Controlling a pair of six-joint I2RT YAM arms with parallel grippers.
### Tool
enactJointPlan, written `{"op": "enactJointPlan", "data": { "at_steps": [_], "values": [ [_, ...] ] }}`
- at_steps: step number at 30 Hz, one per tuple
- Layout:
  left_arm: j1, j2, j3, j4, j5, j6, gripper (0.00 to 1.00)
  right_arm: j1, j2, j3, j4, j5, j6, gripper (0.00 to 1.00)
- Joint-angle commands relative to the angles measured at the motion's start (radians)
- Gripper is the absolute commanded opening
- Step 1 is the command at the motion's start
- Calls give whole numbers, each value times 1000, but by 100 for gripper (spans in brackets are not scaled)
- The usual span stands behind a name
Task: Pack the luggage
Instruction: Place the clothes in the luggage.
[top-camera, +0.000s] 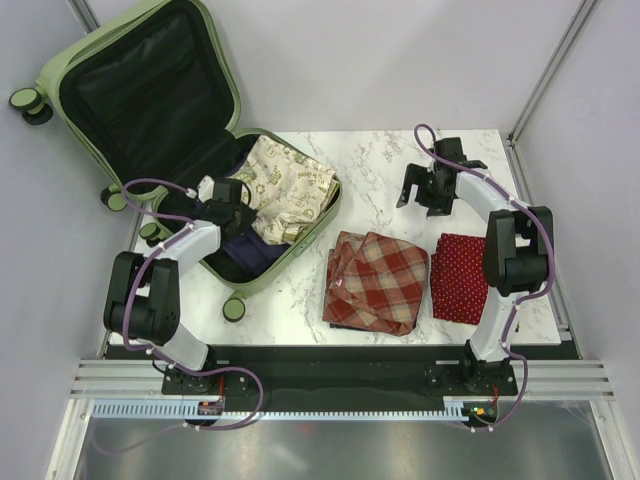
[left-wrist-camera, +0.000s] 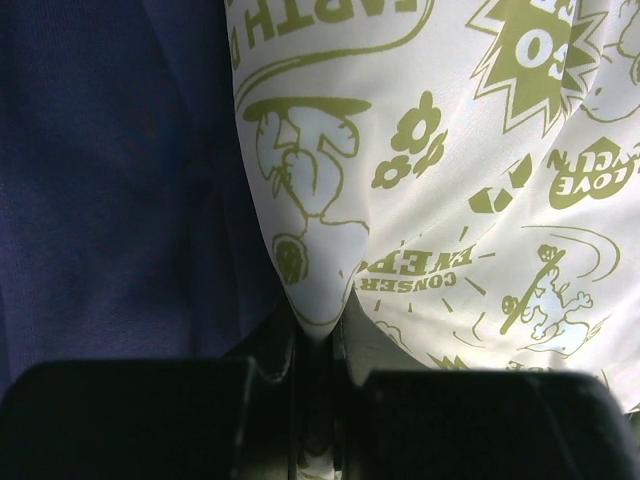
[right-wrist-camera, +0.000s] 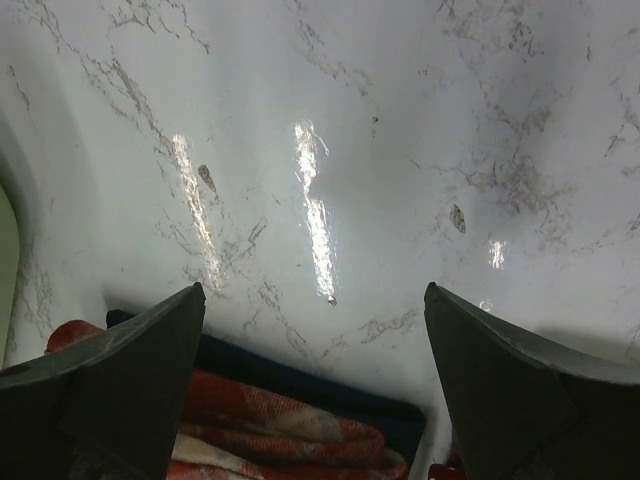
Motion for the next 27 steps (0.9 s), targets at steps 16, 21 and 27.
{"op": "enactJointPlan", "data": {
  "at_steps": [16, 21, 27],
  "values": [
    [16, -37, -37, -100, -73, 57, 2, 19, -31, 27, -5, 23, -7, 98],
    [16, -43, -38, -103, -90, 62, 2, 23, -29, 28, -7, 23, -8, 98],
    [19, -43, -38, -107, -93, 75, 2, 23, -31, 28, -7, 25, -7, 98]
  ]
}}
